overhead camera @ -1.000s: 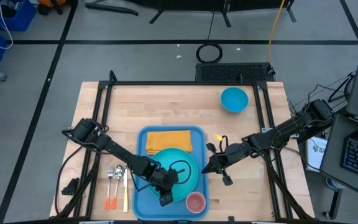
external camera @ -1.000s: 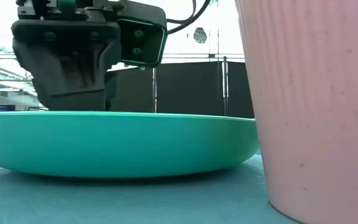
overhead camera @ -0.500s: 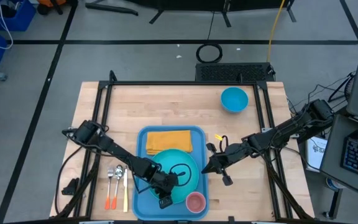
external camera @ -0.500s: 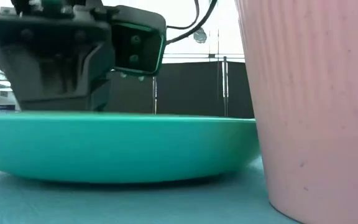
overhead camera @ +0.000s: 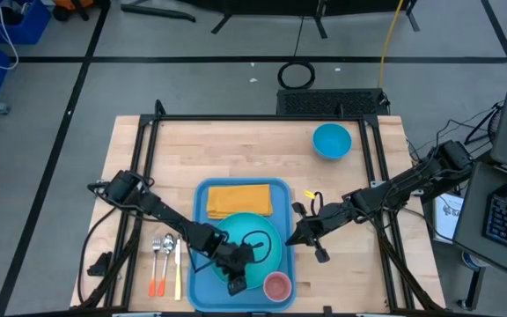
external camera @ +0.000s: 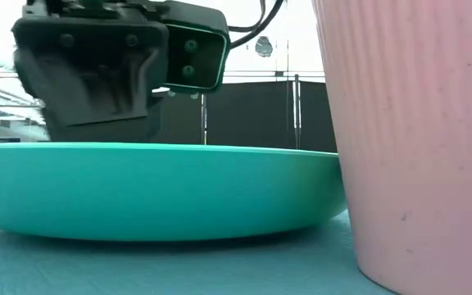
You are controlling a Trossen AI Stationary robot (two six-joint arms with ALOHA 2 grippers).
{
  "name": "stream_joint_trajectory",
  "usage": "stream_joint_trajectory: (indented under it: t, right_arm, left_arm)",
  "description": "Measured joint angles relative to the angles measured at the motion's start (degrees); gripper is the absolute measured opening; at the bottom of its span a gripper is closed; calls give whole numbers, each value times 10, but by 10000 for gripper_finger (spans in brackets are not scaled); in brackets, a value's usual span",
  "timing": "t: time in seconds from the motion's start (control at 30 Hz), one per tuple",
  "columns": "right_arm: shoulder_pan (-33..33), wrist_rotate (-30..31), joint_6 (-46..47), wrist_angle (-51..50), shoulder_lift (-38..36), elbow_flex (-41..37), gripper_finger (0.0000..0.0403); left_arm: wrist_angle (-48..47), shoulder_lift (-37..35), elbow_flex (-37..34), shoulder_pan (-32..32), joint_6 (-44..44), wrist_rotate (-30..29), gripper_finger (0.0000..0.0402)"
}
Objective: Set up tray
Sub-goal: Put the orange fork to the left on the yellow napkin on the blue serving tray
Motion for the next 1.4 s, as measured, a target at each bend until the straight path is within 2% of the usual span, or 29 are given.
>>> stream_joint_trajectory:
  t: [0.13, 0.23, 0.3, 0.5, 0.57, 0.7, 0.8, 0.87, 1.03, 1.2, 1.27, 1.4]
  right_arm:
    - [0, 0, -8, -1, 0, 0, 0]
    - [0, 0, -15, -1, 0, 0, 0]
    - [0, 1, -20, -1, 0, 0, 0]
    - [-2, 68, -25, -17, 0, 0, 0]
    - [-8, 68, -26, -28, 0, 0, 0]
    - [-49, 13, -27, -39, -9, 0, 0]
    - [-93, -39, -29, -38, -45, 0, 0]
    - [-116, -48, -30, -54, -86, -1, 0]
    - [-111, 57, -57, -105, -220, -5, 0]
    - [-65, 121, -57, -98, -348, -69, 0]
    - [-56, 117, -45, -98, -395, -104, 0]
    - [-41, 70, -19, -55, -480, -181, 0]
  left_arm:
    - [-2, -4, 0, 2, 4, -13, 2]
    - [-23, -27, 0, -4, 7, -53, 8]
    - [-56, -51, 0, -11, 6, -109, 11]
    - [-190, -126, 0, -66, -69, -348, 3]
    - [-204, -142, 0, -83, -86, -396, 5]
    - [-211, -163, 0, -110, -94, -453, 17]
    - [-223, -171, 0, -121, -101, -478, 14]
    - [-222, -172, 0, -122, -105, -488, 6]
    - [-227, -171, 0, -123, -98, -492, 12]
    - [-238, -171, 0, -125, -97, -492, 16]
    - [-240, -171, 0, -125, -94, -492, 7]
    - [-243, -171, 0, -125, -95, -498, 8]
